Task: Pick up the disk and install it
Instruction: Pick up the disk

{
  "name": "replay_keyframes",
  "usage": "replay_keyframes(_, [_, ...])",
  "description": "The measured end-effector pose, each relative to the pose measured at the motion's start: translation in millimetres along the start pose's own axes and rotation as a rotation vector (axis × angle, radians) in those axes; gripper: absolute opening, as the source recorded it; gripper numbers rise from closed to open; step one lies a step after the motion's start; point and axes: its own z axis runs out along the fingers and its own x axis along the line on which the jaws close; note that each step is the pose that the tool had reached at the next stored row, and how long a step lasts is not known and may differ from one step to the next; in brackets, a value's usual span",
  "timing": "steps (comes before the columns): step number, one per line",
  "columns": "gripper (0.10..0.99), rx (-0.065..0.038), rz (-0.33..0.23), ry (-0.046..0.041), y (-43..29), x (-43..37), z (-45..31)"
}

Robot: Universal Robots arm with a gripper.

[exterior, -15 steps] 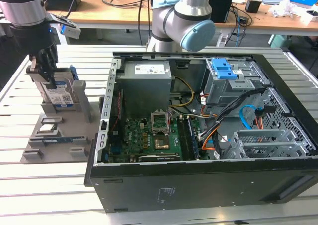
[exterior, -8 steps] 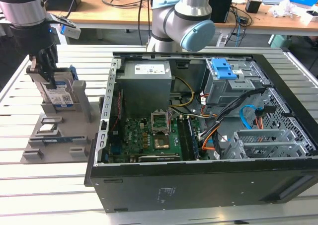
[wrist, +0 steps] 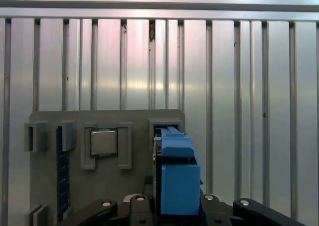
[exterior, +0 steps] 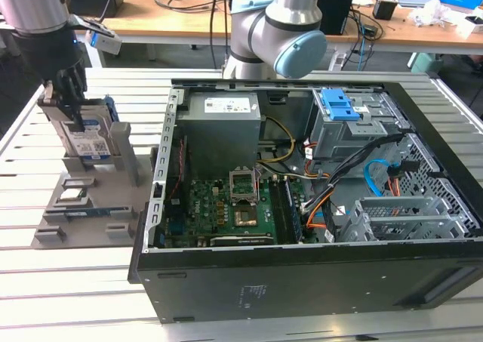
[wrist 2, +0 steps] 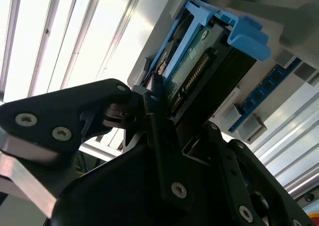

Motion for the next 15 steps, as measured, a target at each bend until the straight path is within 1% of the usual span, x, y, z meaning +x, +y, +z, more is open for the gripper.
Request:
replay_keyframes(6, [0.361, 0.000, 0.000, 0.0000, 0.4, -0.8, -11.8])
replay_keyframes(8, [0.361, 0.000, 0.000, 0.0001, 0.6, -1.1, -17.9])
replay_keyframes(12, [0.361, 0.000, 0.000, 0.0001, 1.0, -1.9, -32.6])
replay_keyframes(15, [0.361, 0.000, 0.000, 0.0000, 1.1, -2.2, -38.4])
